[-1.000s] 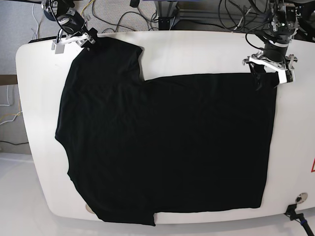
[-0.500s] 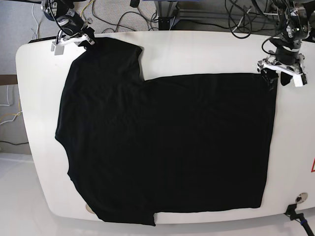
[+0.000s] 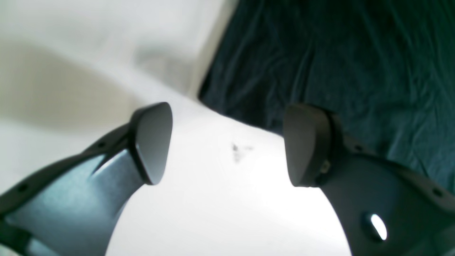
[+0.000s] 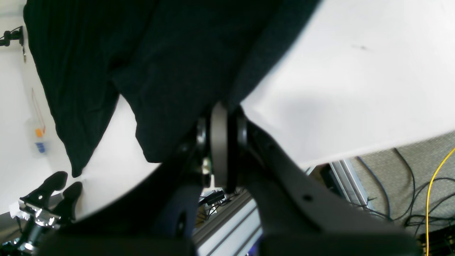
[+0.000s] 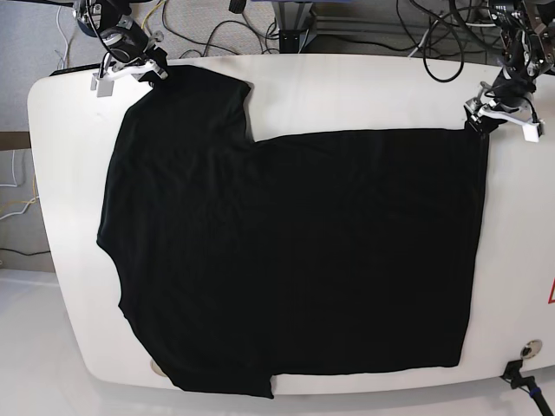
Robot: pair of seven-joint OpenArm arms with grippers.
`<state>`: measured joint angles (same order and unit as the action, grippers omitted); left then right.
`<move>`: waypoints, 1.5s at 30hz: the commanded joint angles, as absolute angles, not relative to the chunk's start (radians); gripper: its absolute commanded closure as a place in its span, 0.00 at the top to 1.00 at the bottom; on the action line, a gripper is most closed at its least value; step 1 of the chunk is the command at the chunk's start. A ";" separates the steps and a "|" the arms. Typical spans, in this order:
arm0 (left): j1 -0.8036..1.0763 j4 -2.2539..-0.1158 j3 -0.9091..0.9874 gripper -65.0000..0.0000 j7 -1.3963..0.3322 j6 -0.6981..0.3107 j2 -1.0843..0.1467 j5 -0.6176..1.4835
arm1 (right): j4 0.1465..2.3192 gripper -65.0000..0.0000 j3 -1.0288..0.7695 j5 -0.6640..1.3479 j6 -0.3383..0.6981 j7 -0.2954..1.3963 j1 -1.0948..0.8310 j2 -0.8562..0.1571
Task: Fold the T-shirt properly
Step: 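Close both grippers on the shoulder corners of the black shirt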
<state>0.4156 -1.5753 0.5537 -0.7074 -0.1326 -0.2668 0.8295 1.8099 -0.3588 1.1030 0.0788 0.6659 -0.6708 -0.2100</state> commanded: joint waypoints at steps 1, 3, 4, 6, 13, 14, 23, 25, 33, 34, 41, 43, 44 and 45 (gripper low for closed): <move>0.409 -1.570 0.553 0.71 -0.696 -0.136 -0.282 0.835 | 1.824 0.00 -0.364 1.115 0.093 0.657 -0.676 -0.220; 0.407 -1.560 0.538 0.71 -0.696 -0.137 -0.282 0.835 | 1.824 0.00 -0.364 1.115 0.093 0.657 -0.676 -0.220; 0.406 -1.558 0.527 0.71 -0.696 -0.137 -0.282 0.835 | 1.824 0.00 -0.364 1.115 0.093 0.657 -0.676 -0.220; 0.378 -1.555 0.507 0.71 -0.696 -0.137 -0.282 0.835 | 1.824 0.00 -0.364 1.115 0.093 0.657 -0.676 -0.220; 0.320 -1.497 0.475 0.71 -0.696 -0.137 -0.280 0.835 | 1.824 0.00 -0.364 1.116 0.093 0.657 -0.676 -0.220; 0.318 -1.489 0.475 0.71 -0.696 -0.136 -0.280 0.835 | 1.824 0.00 -0.364 1.116 0.093 0.657 -0.676 -0.220; 0.317 -1.486 0.479 0.33 -0.694 -0.136 -0.280 0.835 | 1.824 0.00 -0.364 1.116 0.093 0.657 -0.676 -0.220; 0.315 -1.486 0.479 0.15 -0.694 -0.136 -0.280 0.835 | 1.824 0.00 -0.364 1.116 0.093 0.657 -0.676 -0.220; 0.317 -1.492 0.479 0.00 -0.693 -0.136 -0.282 0.837 | 1.833 0.00 -0.367 1.124 0.094 0.657 -0.676 -0.220; 0.320 -1.494 0.481 0.00 -0.693 -0.136 -0.282 0.837 | 1.839 0.00 -0.367 1.125 0.094 0.657 -0.679 -0.220; 0.397 -1.595 0.483 0.00 -0.696 -0.137 -0.283 0.842 | 1.911 0.00 -0.369 1.125 0.094 0.657 -0.723 -0.220; 0.427 -1.624 0.483 0.00 -0.696 -0.137 -0.283 0.842 | 1.933 0.00 -0.369 1.125 0.094 0.657 -0.751 -0.220; 0.444 -1.641 0.483 0.00 -0.696 -0.137 -0.283 0.842 | 1.940 0.00 -0.369 1.125 0.094 0.657 -0.762 -0.220; 0.464 -1.658 0.483 0.00 -0.696 -0.137 -0.283 0.842 | 1.948 0.00 -0.369 1.125 0.094 0.657 -0.776 -0.219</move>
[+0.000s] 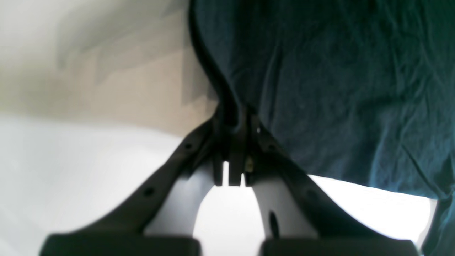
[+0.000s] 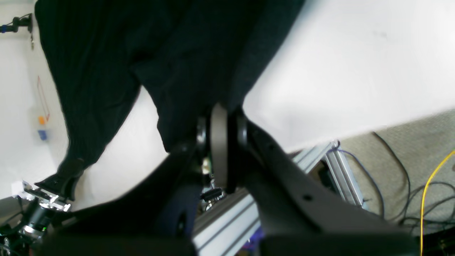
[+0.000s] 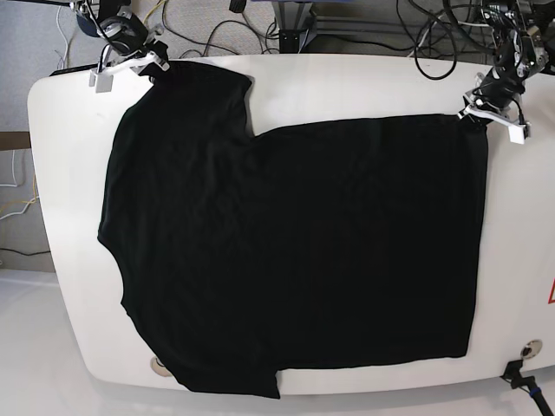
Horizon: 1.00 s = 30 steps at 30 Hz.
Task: Fold the T-shirt properly
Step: 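Close both grippers on the shoulder corners of the black shirt, then lift the shoulders and drag them toward the hem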
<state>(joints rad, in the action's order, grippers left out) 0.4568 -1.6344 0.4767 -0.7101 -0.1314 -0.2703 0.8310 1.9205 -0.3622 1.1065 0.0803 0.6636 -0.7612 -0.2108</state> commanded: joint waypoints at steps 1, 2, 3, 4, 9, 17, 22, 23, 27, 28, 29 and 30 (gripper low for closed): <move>0.484 -1.679 0.483 0.00 -0.696 -0.137 -0.283 0.842 | 1.952 0.00 -0.369 1.125 0.094 0.657 -0.791 -0.219; 0.504 -1.698 0.483 0.00 -0.696 -0.137 -0.283 0.842 | 1.954 0.00 -0.369 1.125 0.094 0.657 -0.803 -0.219; 0.526 -1.719 0.483 0.00 -0.696 -0.137 -0.283 0.842 | 1.954 0.00 -0.369 1.125 0.094 0.657 -0.816 -0.219; 0.545 -1.739 0.483 0.00 -0.696 -0.137 -0.283 0.842 | 1.954 0.00 -0.369 1.125 0.094 0.656 -0.826 -0.219; 0.604 -1.824 0.484 0.00 -0.696 -0.137 -0.283 0.842 | 1.971 0.00 -0.420 1.125 0.094 0.656 -0.835 -0.223; 0.429 -1.862 0.475 0.00 -0.697 -0.137 -0.275 0.843 | 1.992 0.00 -0.443 1.191 0.094 0.659 -0.710 -0.288; 0.289 -1.856 0.441 0.00 -0.697 -0.137 -0.277 0.837 | 1.991 0.00 -0.443 1.208 0.094 0.661 -0.599 -0.309; 0.274 -1.856 0.440 0.00 -0.708 -0.137 -0.277 0.837 | 1.989 0.00 -0.441 1.208 0.094 0.661 -0.579 -0.317; 0.229 -1.857 0.430 0.00 -0.811 -0.137 -0.277 0.840 | 1.989 0.00 -0.440 1.207 0.094 0.661 -0.545 -0.318; 0.231 -1.857 0.430 0.00 -0.822 -0.137 -0.277 0.839 | 1.989 0.00 -0.441 1.208 0.094 0.665 -0.549 -0.318; 0.239 -1.857 0.430 0.00 -0.825 -0.137 -0.277 0.839 | 1.989 0.00 -0.443 1.208 0.094 0.674 -0.553 -0.315; 0.260 -1.857 0.432 0.00 -0.825 -0.137 -0.277 0.840 | 1.991 0.00 -0.443 1.208 0.094 0.682 -0.572 -0.312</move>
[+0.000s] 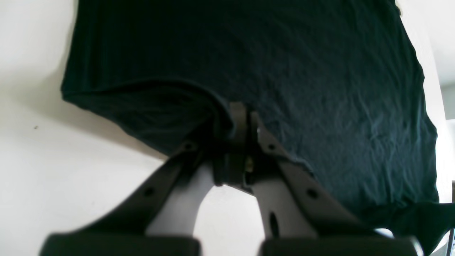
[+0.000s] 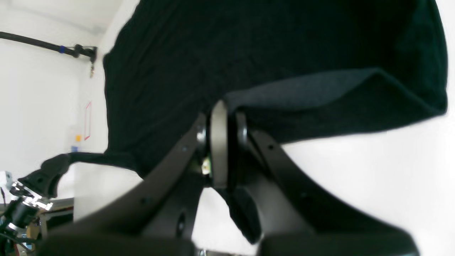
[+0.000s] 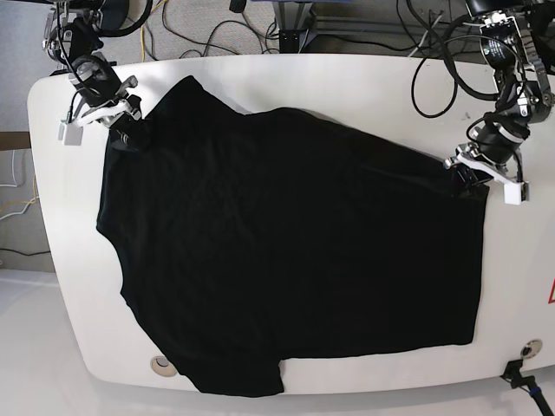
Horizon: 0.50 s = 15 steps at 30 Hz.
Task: Fold the T-shirt properly
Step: 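Lift the shoulders and drag them toward the hem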
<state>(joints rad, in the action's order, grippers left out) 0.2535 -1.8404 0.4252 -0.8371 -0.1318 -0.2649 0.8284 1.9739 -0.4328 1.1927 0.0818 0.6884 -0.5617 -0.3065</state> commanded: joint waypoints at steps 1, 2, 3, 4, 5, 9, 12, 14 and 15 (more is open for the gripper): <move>0.282 -1.859 0.433 0.00 -0.825 -0.137 -0.277 0.842 | 1.992 0.00 -0.443 1.208 0.094 0.684 -0.590 -0.311; 0.302 -1.860 0.433 0.00 -0.825 -0.137 -0.280 0.842 | 1.995 0.00 -0.440 1.208 0.094 0.684 -0.607 -0.303; 0.323 -1.862 0.433 0.00 -0.825 -0.137 -0.282 0.843 | 1.995 0.00 -0.438 1.210 0.096 0.685 -0.621 -0.286; 0.346 -1.862 0.433 0.00 -0.825 -0.137 -0.282 0.843 | 1.995 0.00 -0.438 1.210 0.096 0.685 -0.638 -0.271; 0.369 -1.862 0.435 0.00 -0.825 -0.137 -0.282 0.843 | 1.997 0.00 -0.438 1.210 0.096 0.687 -0.654 -0.263; 0.472 -1.863 0.435 0.00 -0.825 -0.137 -0.282 0.843 | 1.997 0.00 -0.437 1.210 0.096 0.687 -0.727 -0.255; 0.545 -1.870 0.435 0.00 -0.825 -0.137 -0.283 0.843 | 1.997 0.00 -0.437 1.210 0.096 0.687 -0.773 -0.255; 0.591 -1.883 0.440 0.00 -0.825 -0.137 -0.285 0.842 | 1.997 0.00 -0.438 1.210 0.096 0.687 -0.803 -0.255; 0.618 -1.890 0.455 0.00 -0.825 -0.137 -0.285 0.843 | 1.997 0.00 -0.438 1.210 0.096 0.687 -0.819 -0.255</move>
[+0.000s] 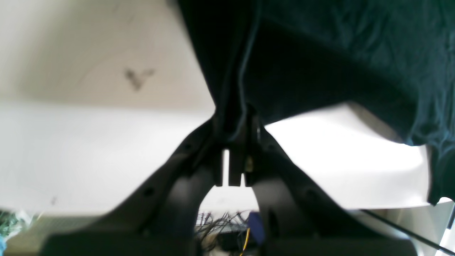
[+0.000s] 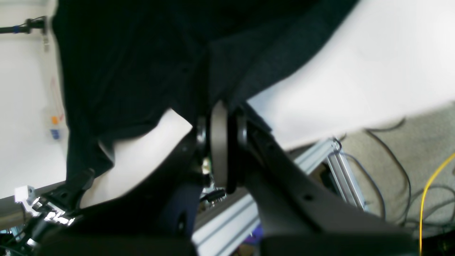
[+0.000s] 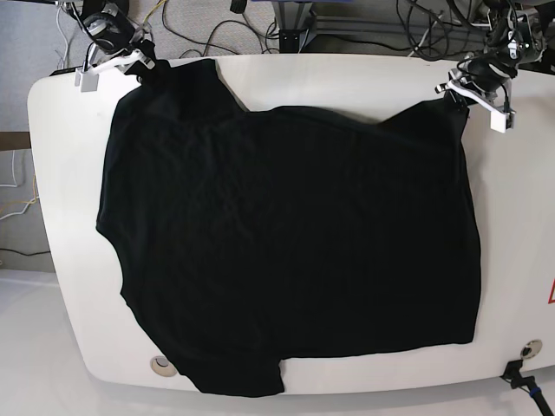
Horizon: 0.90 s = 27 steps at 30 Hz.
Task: Fold the T-shirt properly
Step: 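Lift the shoulders and drag them toward the hem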
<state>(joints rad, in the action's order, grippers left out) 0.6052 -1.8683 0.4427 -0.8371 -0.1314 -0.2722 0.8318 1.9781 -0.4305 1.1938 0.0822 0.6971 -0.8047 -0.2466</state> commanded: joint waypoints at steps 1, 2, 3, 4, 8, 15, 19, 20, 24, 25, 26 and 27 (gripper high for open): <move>0.639 -1.897 0.476 0.00 -0.825 -0.137 -0.285 0.843 | 1.997 0.00 -0.438 1.210 0.096 0.687 -0.832 -0.255; 0.659 -1.903 0.493 0.00 -0.825 -0.139 -0.283 0.843 | 1.997 0.00 -0.437 1.210 0.096 0.687 -0.846 -0.255; 0.673 -1.905 0.503 0.00 -0.825 -0.139 -0.283 0.843 | 1.997 0.00 -0.437 1.210 0.104 0.687 -0.858 -0.255; 0.685 -1.905 0.509 0.00 -0.825 -0.139 -0.283 0.843 | 1.997 0.00 -0.437 1.210 0.120 0.687 -0.871 -0.255; 0.719 -1.905 0.541 0.00 -0.825 -0.139 -0.311 0.843 | 1.997 0.00 -0.438 1.210 0.147 0.687 -0.917 -0.255; 0.773 -1.903 0.542 0.00 -0.825 -0.139 -0.364 0.840 | 1.997 0.00 -0.437 1.208 0.147 0.687 -0.966 -0.246; 0.786 -1.900 0.539 0.00 -0.825 -0.139 -0.364 0.837 | 1.997 0.00 -0.441 1.208 0.147 0.684 -0.977 -0.232; 0.782 -1.900 0.538 0.00 -0.825 -0.139 -0.363 0.837 | 1.997 0.00 -0.441 1.208 0.150 0.682 -0.961 -0.232; 0.691 -1.903 0.515 0.00 -0.825 -0.139 -0.360 0.842 | 1.995 0.00 -0.443 1.208 0.182 0.685 -0.872 -0.234; 0.651 -1.899 0.501 0.00 -0.825 -0.139 -0.358 0.835 | 1.991 0.00 -0.443 1.204 0.193 0.685 -0.845 -0.236; 0.605 -1.893 0.486 0.00 -0.825 -0.139 -0.358 0.834 | 1.982 0.00 -0.443 1.201 0.208 0.685 -0.816 -0.236; 0.573 -1.885 0.472 0.00 -0.825 -0.139 -0.358 0.835 | 1.966 0.00 -0.443 1.201 0.225 0.687 -0.782 -0.237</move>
<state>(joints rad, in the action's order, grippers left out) 0.5674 -1.8748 0.4656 -0.8352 -0.1349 -0.3447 0.8261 1.9709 -0.4355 1.1854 0.1967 0.6945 -0.7815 -0.2249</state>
